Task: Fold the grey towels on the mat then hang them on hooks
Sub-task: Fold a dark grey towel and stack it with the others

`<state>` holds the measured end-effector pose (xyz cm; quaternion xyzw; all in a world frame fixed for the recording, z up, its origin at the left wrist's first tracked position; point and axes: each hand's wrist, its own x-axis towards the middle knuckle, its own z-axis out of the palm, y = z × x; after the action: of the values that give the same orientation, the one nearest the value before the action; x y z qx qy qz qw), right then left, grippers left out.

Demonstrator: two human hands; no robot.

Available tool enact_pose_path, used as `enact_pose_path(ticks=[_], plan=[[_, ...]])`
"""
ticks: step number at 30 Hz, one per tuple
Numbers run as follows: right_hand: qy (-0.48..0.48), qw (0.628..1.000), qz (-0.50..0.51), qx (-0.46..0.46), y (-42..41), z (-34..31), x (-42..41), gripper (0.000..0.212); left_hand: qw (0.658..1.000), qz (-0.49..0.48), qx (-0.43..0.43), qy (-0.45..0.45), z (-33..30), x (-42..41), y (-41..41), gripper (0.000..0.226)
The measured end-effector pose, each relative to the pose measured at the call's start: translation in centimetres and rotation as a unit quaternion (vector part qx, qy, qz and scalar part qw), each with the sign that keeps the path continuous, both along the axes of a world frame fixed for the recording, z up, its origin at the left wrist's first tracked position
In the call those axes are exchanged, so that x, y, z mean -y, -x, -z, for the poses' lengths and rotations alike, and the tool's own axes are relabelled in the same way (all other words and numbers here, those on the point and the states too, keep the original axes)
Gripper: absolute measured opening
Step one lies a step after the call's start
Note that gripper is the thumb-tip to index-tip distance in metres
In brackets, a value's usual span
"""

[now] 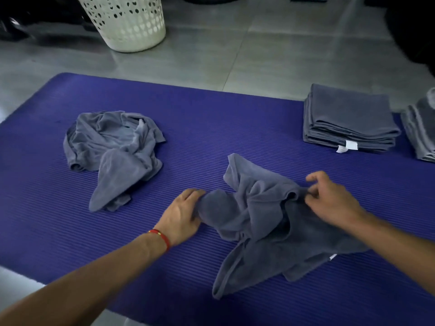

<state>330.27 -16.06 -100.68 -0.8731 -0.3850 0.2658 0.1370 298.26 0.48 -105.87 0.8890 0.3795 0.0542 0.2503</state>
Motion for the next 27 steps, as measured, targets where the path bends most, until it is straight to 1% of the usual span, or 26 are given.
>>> enact_pose_path(ticks=[1, 2, 3, 5, 7, 8, 10, 12, 14, 16, 18, 19, 21, 22, 23, 25, 26, 27], plan=[[0.001, 0.999, -0.028, 0.03, 0.0, 0.2, 0.4, 0.058, 1.0, 0.006, 0.017, 0.022, 0.4, 0.1, 0.5, 0.069], [-0.011, 0.998, -0.054, 0.038, 0.0, 0.6, 0.9, 0.068, 0.999, 0.02, 0.032, 0.037, 0.6, 0.2, 0.8, 0.074], [-0.037, 0.995, -0.082, 0.037, 0.3, 0.6, 1.4, 0.073, 0.997, 0.038, 0.042, 0.043, 0.6, 0.5, 0.8, 0.078], [-0.074, 0.983, -0.161, 0.04, 0.9, 0.4, 2.0, 0.074, 0.995, 0.062, 0.07, 0.043, 0.8, 0.8, 0.4, 0.081], [-0.062, 0.961, -0.258, 0.078, 1.8, 0.2, 1.8, 0.07, 0.994, 0.061, 0.092, 0.025, 1.1, 0.6, -0.4, 0.078], [-0.059, 0.953, -0.283, 0.09, 2.5, 0.1, 1.5, 0.067, 0.994, 0.06, 0.095, 0.013, 1.2, 0.4, -0.8, 0.077], [-0.081, 0.939, -0.311, 0.125, 3.9, 0.1, 0.6, 0.062, 0.993, 0.07, 0.098, -0.004, 1.1, 0.1, -1.2, 0.076], [-0.101, 0.924, -0.332, 0.163, 5.5, 0.3, -0.4, 0.061, 0.991, 0.069, 0.112, -0.002, 0.6, 0.1, -1.5, 0.077], [-0.085, 0.917, -0.344, 0.182, 6.7, 0.4, -1.4, 0.054, 0.989, 0.041, 0.14, 0.014, -0.1, 0.3, -1.5, 0.078], [-0.073, 0.915, -0.342, 0.201, 7.2, 0.2, -2.4, 0.039, 0.984, -0.005, 0.179, 0.018, -0.8, 0.0, -1.1, 0.071], [-0.055, 0.924, -0.319, 0.202, 6.6, -0.3, -3.1, 0.024, 0.972, -0.062, 0.218, 0.059, -1.7, -1.0, -0.7, 0.055], [-0.049, 0.935, -0.294, 0.191, 5.8, -0.5, -3.2, 0.023, 0.966, -0.081, 0.233, 0.079, -2.1, -1.7, -0.4, 0.047], [-0.062, 0.966, -0.202, 0.147, 3.7, -1.3, -3.3, 0.026, 0.962, -0.105, 0.239, 0.084, -2.8, -2.8, 0.2, 0.035], [-0.087, 0.978, -0.138, 0.128, 2.4, -1.9, -3.2, 0.026, 0.959, -0.118, 0.24, 0.094, -3.2, -3.3, 0.5, 0.032], [-0.116, 0.983, -0.076, 0.118, 0.9, -2.3, -2.9, 0.025, 0.951, -0.136, 0.248, 0.122, -3.5, -3.6, 0.7, 0.03], [-0.17, 0.983, 0.029, 0.07, -2.0, -2.9, -2.0, 0.022, 0.921, -0.167, 0.284, 0.209, -4.7, -3.8, 0.6, 0.028], [-0.204, 0.976, 0.076, 0.021, -3.3, -3.2, -1.5, 0.021, 0.905, -0.171, 0.297, 0.251, -5.2, -4.0, 0.4, 0.027], [-0.24, 0.962, 0.122, -0.035, -4.5, -3.5, -1.1, 0.019, 0.899, -0.159, 0.299, 0.279, -5.8, -4.2, 0.1, 0.028]])
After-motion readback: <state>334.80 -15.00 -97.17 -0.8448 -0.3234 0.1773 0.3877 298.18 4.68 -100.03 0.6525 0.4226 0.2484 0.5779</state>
